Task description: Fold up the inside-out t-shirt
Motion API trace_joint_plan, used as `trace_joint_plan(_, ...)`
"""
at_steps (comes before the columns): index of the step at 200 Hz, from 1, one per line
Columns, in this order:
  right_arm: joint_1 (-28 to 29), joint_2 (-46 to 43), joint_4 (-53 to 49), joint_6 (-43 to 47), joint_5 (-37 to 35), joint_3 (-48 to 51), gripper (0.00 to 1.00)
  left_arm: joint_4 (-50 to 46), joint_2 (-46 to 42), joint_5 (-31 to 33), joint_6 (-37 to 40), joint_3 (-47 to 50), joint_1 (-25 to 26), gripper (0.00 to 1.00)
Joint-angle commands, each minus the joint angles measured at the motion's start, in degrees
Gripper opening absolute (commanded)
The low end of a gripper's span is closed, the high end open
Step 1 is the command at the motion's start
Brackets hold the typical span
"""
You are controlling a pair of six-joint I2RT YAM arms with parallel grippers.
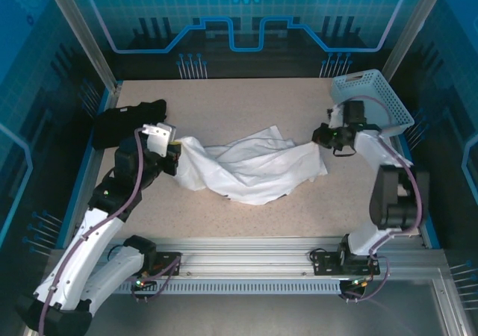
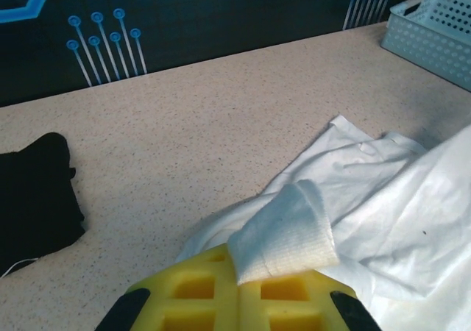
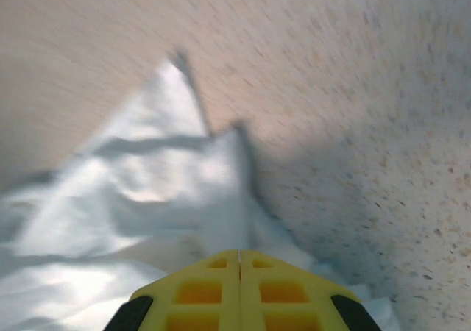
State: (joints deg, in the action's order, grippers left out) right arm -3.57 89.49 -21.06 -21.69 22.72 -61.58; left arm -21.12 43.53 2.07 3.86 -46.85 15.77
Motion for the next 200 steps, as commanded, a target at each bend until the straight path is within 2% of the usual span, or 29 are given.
trace_joint_plan(1, -2.82, -9.18, 10.8, -5.9, 12.47, 2.7, 0.02, 2.42, -1.16, -0.5, -5.03, -3.6, -3.22, 0.0)
trace_joint_plan(35, -3.19, -15.48, 16.24, -10.54, 18.39, 2.65, 0.02, 4.28, 0.32, -2.9, -9.84, -9.79, -8.82, 0.0)
trace_joint_plan(81, -3.78, -24.83, 16.24, -10.77, 18.17, -2.14, 0.01, 6.17, 5.02, -4.9, -17.11, -22.26, -15.74, 0.0)
trace_joint_plan(113, -5.46, -31.35, 7.61, -6.05, 13.11, -11.01, 0.0, 3.86, 7.71, -5.94, -19.36, -34.82, -20.89, 0.0)
trace_joint_plan(139, -7.63, -36.68, -2.63, -0.91, 2.88, -18.57, 0.0, -0.79, 8.2, -4.01, -18.47, -43.84, -22.8, 0.0)
trace_joint_plan(162, -8.32, -39.94, -8.49, 1.78, -4.89, -22.01, 0.0, -4.56, 8.47, -4.18, -15.46, -46.95, -22.89, 0.0)
trace_joint_plan(177, -8.31, -41.25, -7.82, 1.81, -3.98, -21.16, 0.0, -6.45, 9.69, -5.65, -14.45, -46.47, -22.87, 0.0)
trace_joint_plan(200, -8.23, -41.29, -3.38, -0.18, 1.74, -16.8, 0.0, -7.29, 13.05, -8.23, -13.25, -43.36, -22.89, 0.0)
